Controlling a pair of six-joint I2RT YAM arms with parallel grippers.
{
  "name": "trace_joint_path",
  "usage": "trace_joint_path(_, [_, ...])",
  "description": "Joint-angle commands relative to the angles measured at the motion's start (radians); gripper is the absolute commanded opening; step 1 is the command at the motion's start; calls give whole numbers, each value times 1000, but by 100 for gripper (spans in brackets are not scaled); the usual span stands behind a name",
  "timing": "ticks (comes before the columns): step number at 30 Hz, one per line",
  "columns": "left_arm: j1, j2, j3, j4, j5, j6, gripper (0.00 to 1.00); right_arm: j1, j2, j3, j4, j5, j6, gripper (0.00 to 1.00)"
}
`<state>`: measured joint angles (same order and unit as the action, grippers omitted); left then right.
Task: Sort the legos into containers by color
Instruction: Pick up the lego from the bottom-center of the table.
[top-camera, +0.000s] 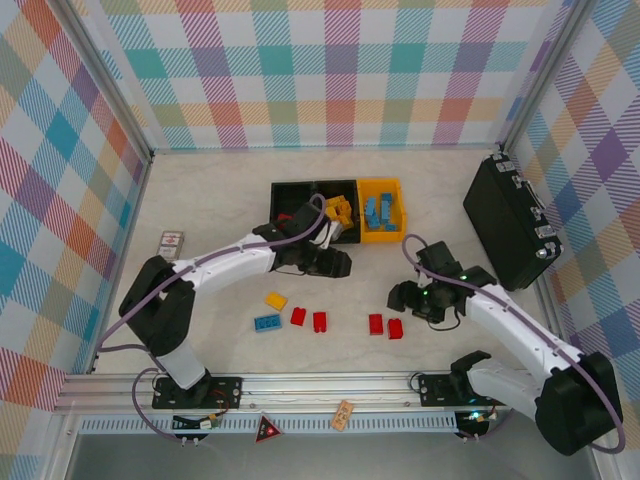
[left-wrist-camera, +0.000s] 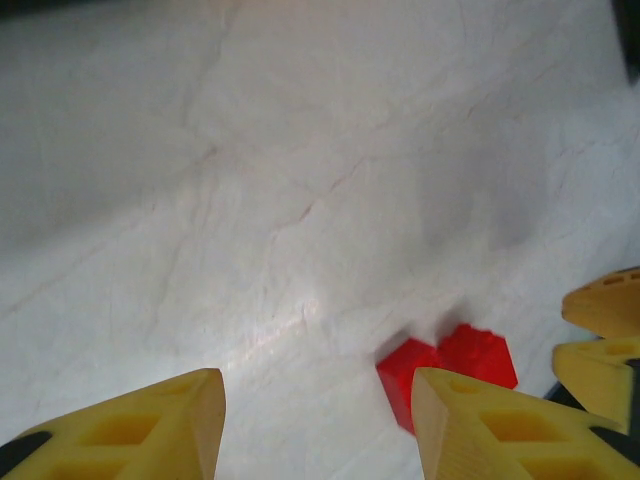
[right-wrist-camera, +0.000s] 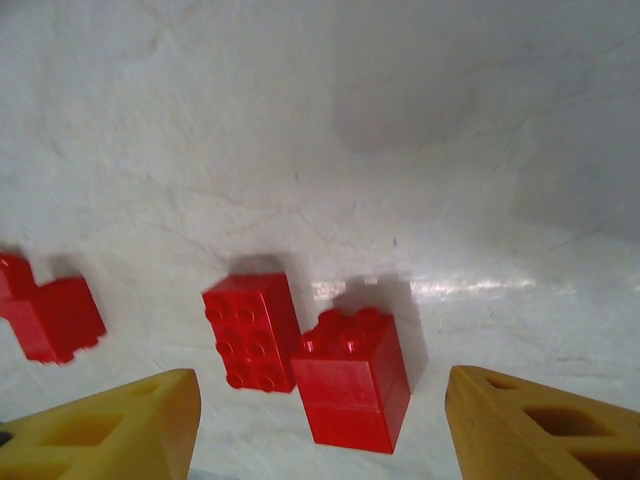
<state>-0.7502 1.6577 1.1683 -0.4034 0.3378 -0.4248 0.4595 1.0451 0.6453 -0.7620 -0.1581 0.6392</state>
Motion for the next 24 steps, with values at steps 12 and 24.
trace_joint_path(12, [-16, -113, -154, 35, 0, -67, 52, 152, 105, 2, -58, 90, 48, 60])
trace_joint_path(24, [-30, -87, -151, 36, -25, -89, 51, 187, 204, -10, 16, 108, 66, 46])
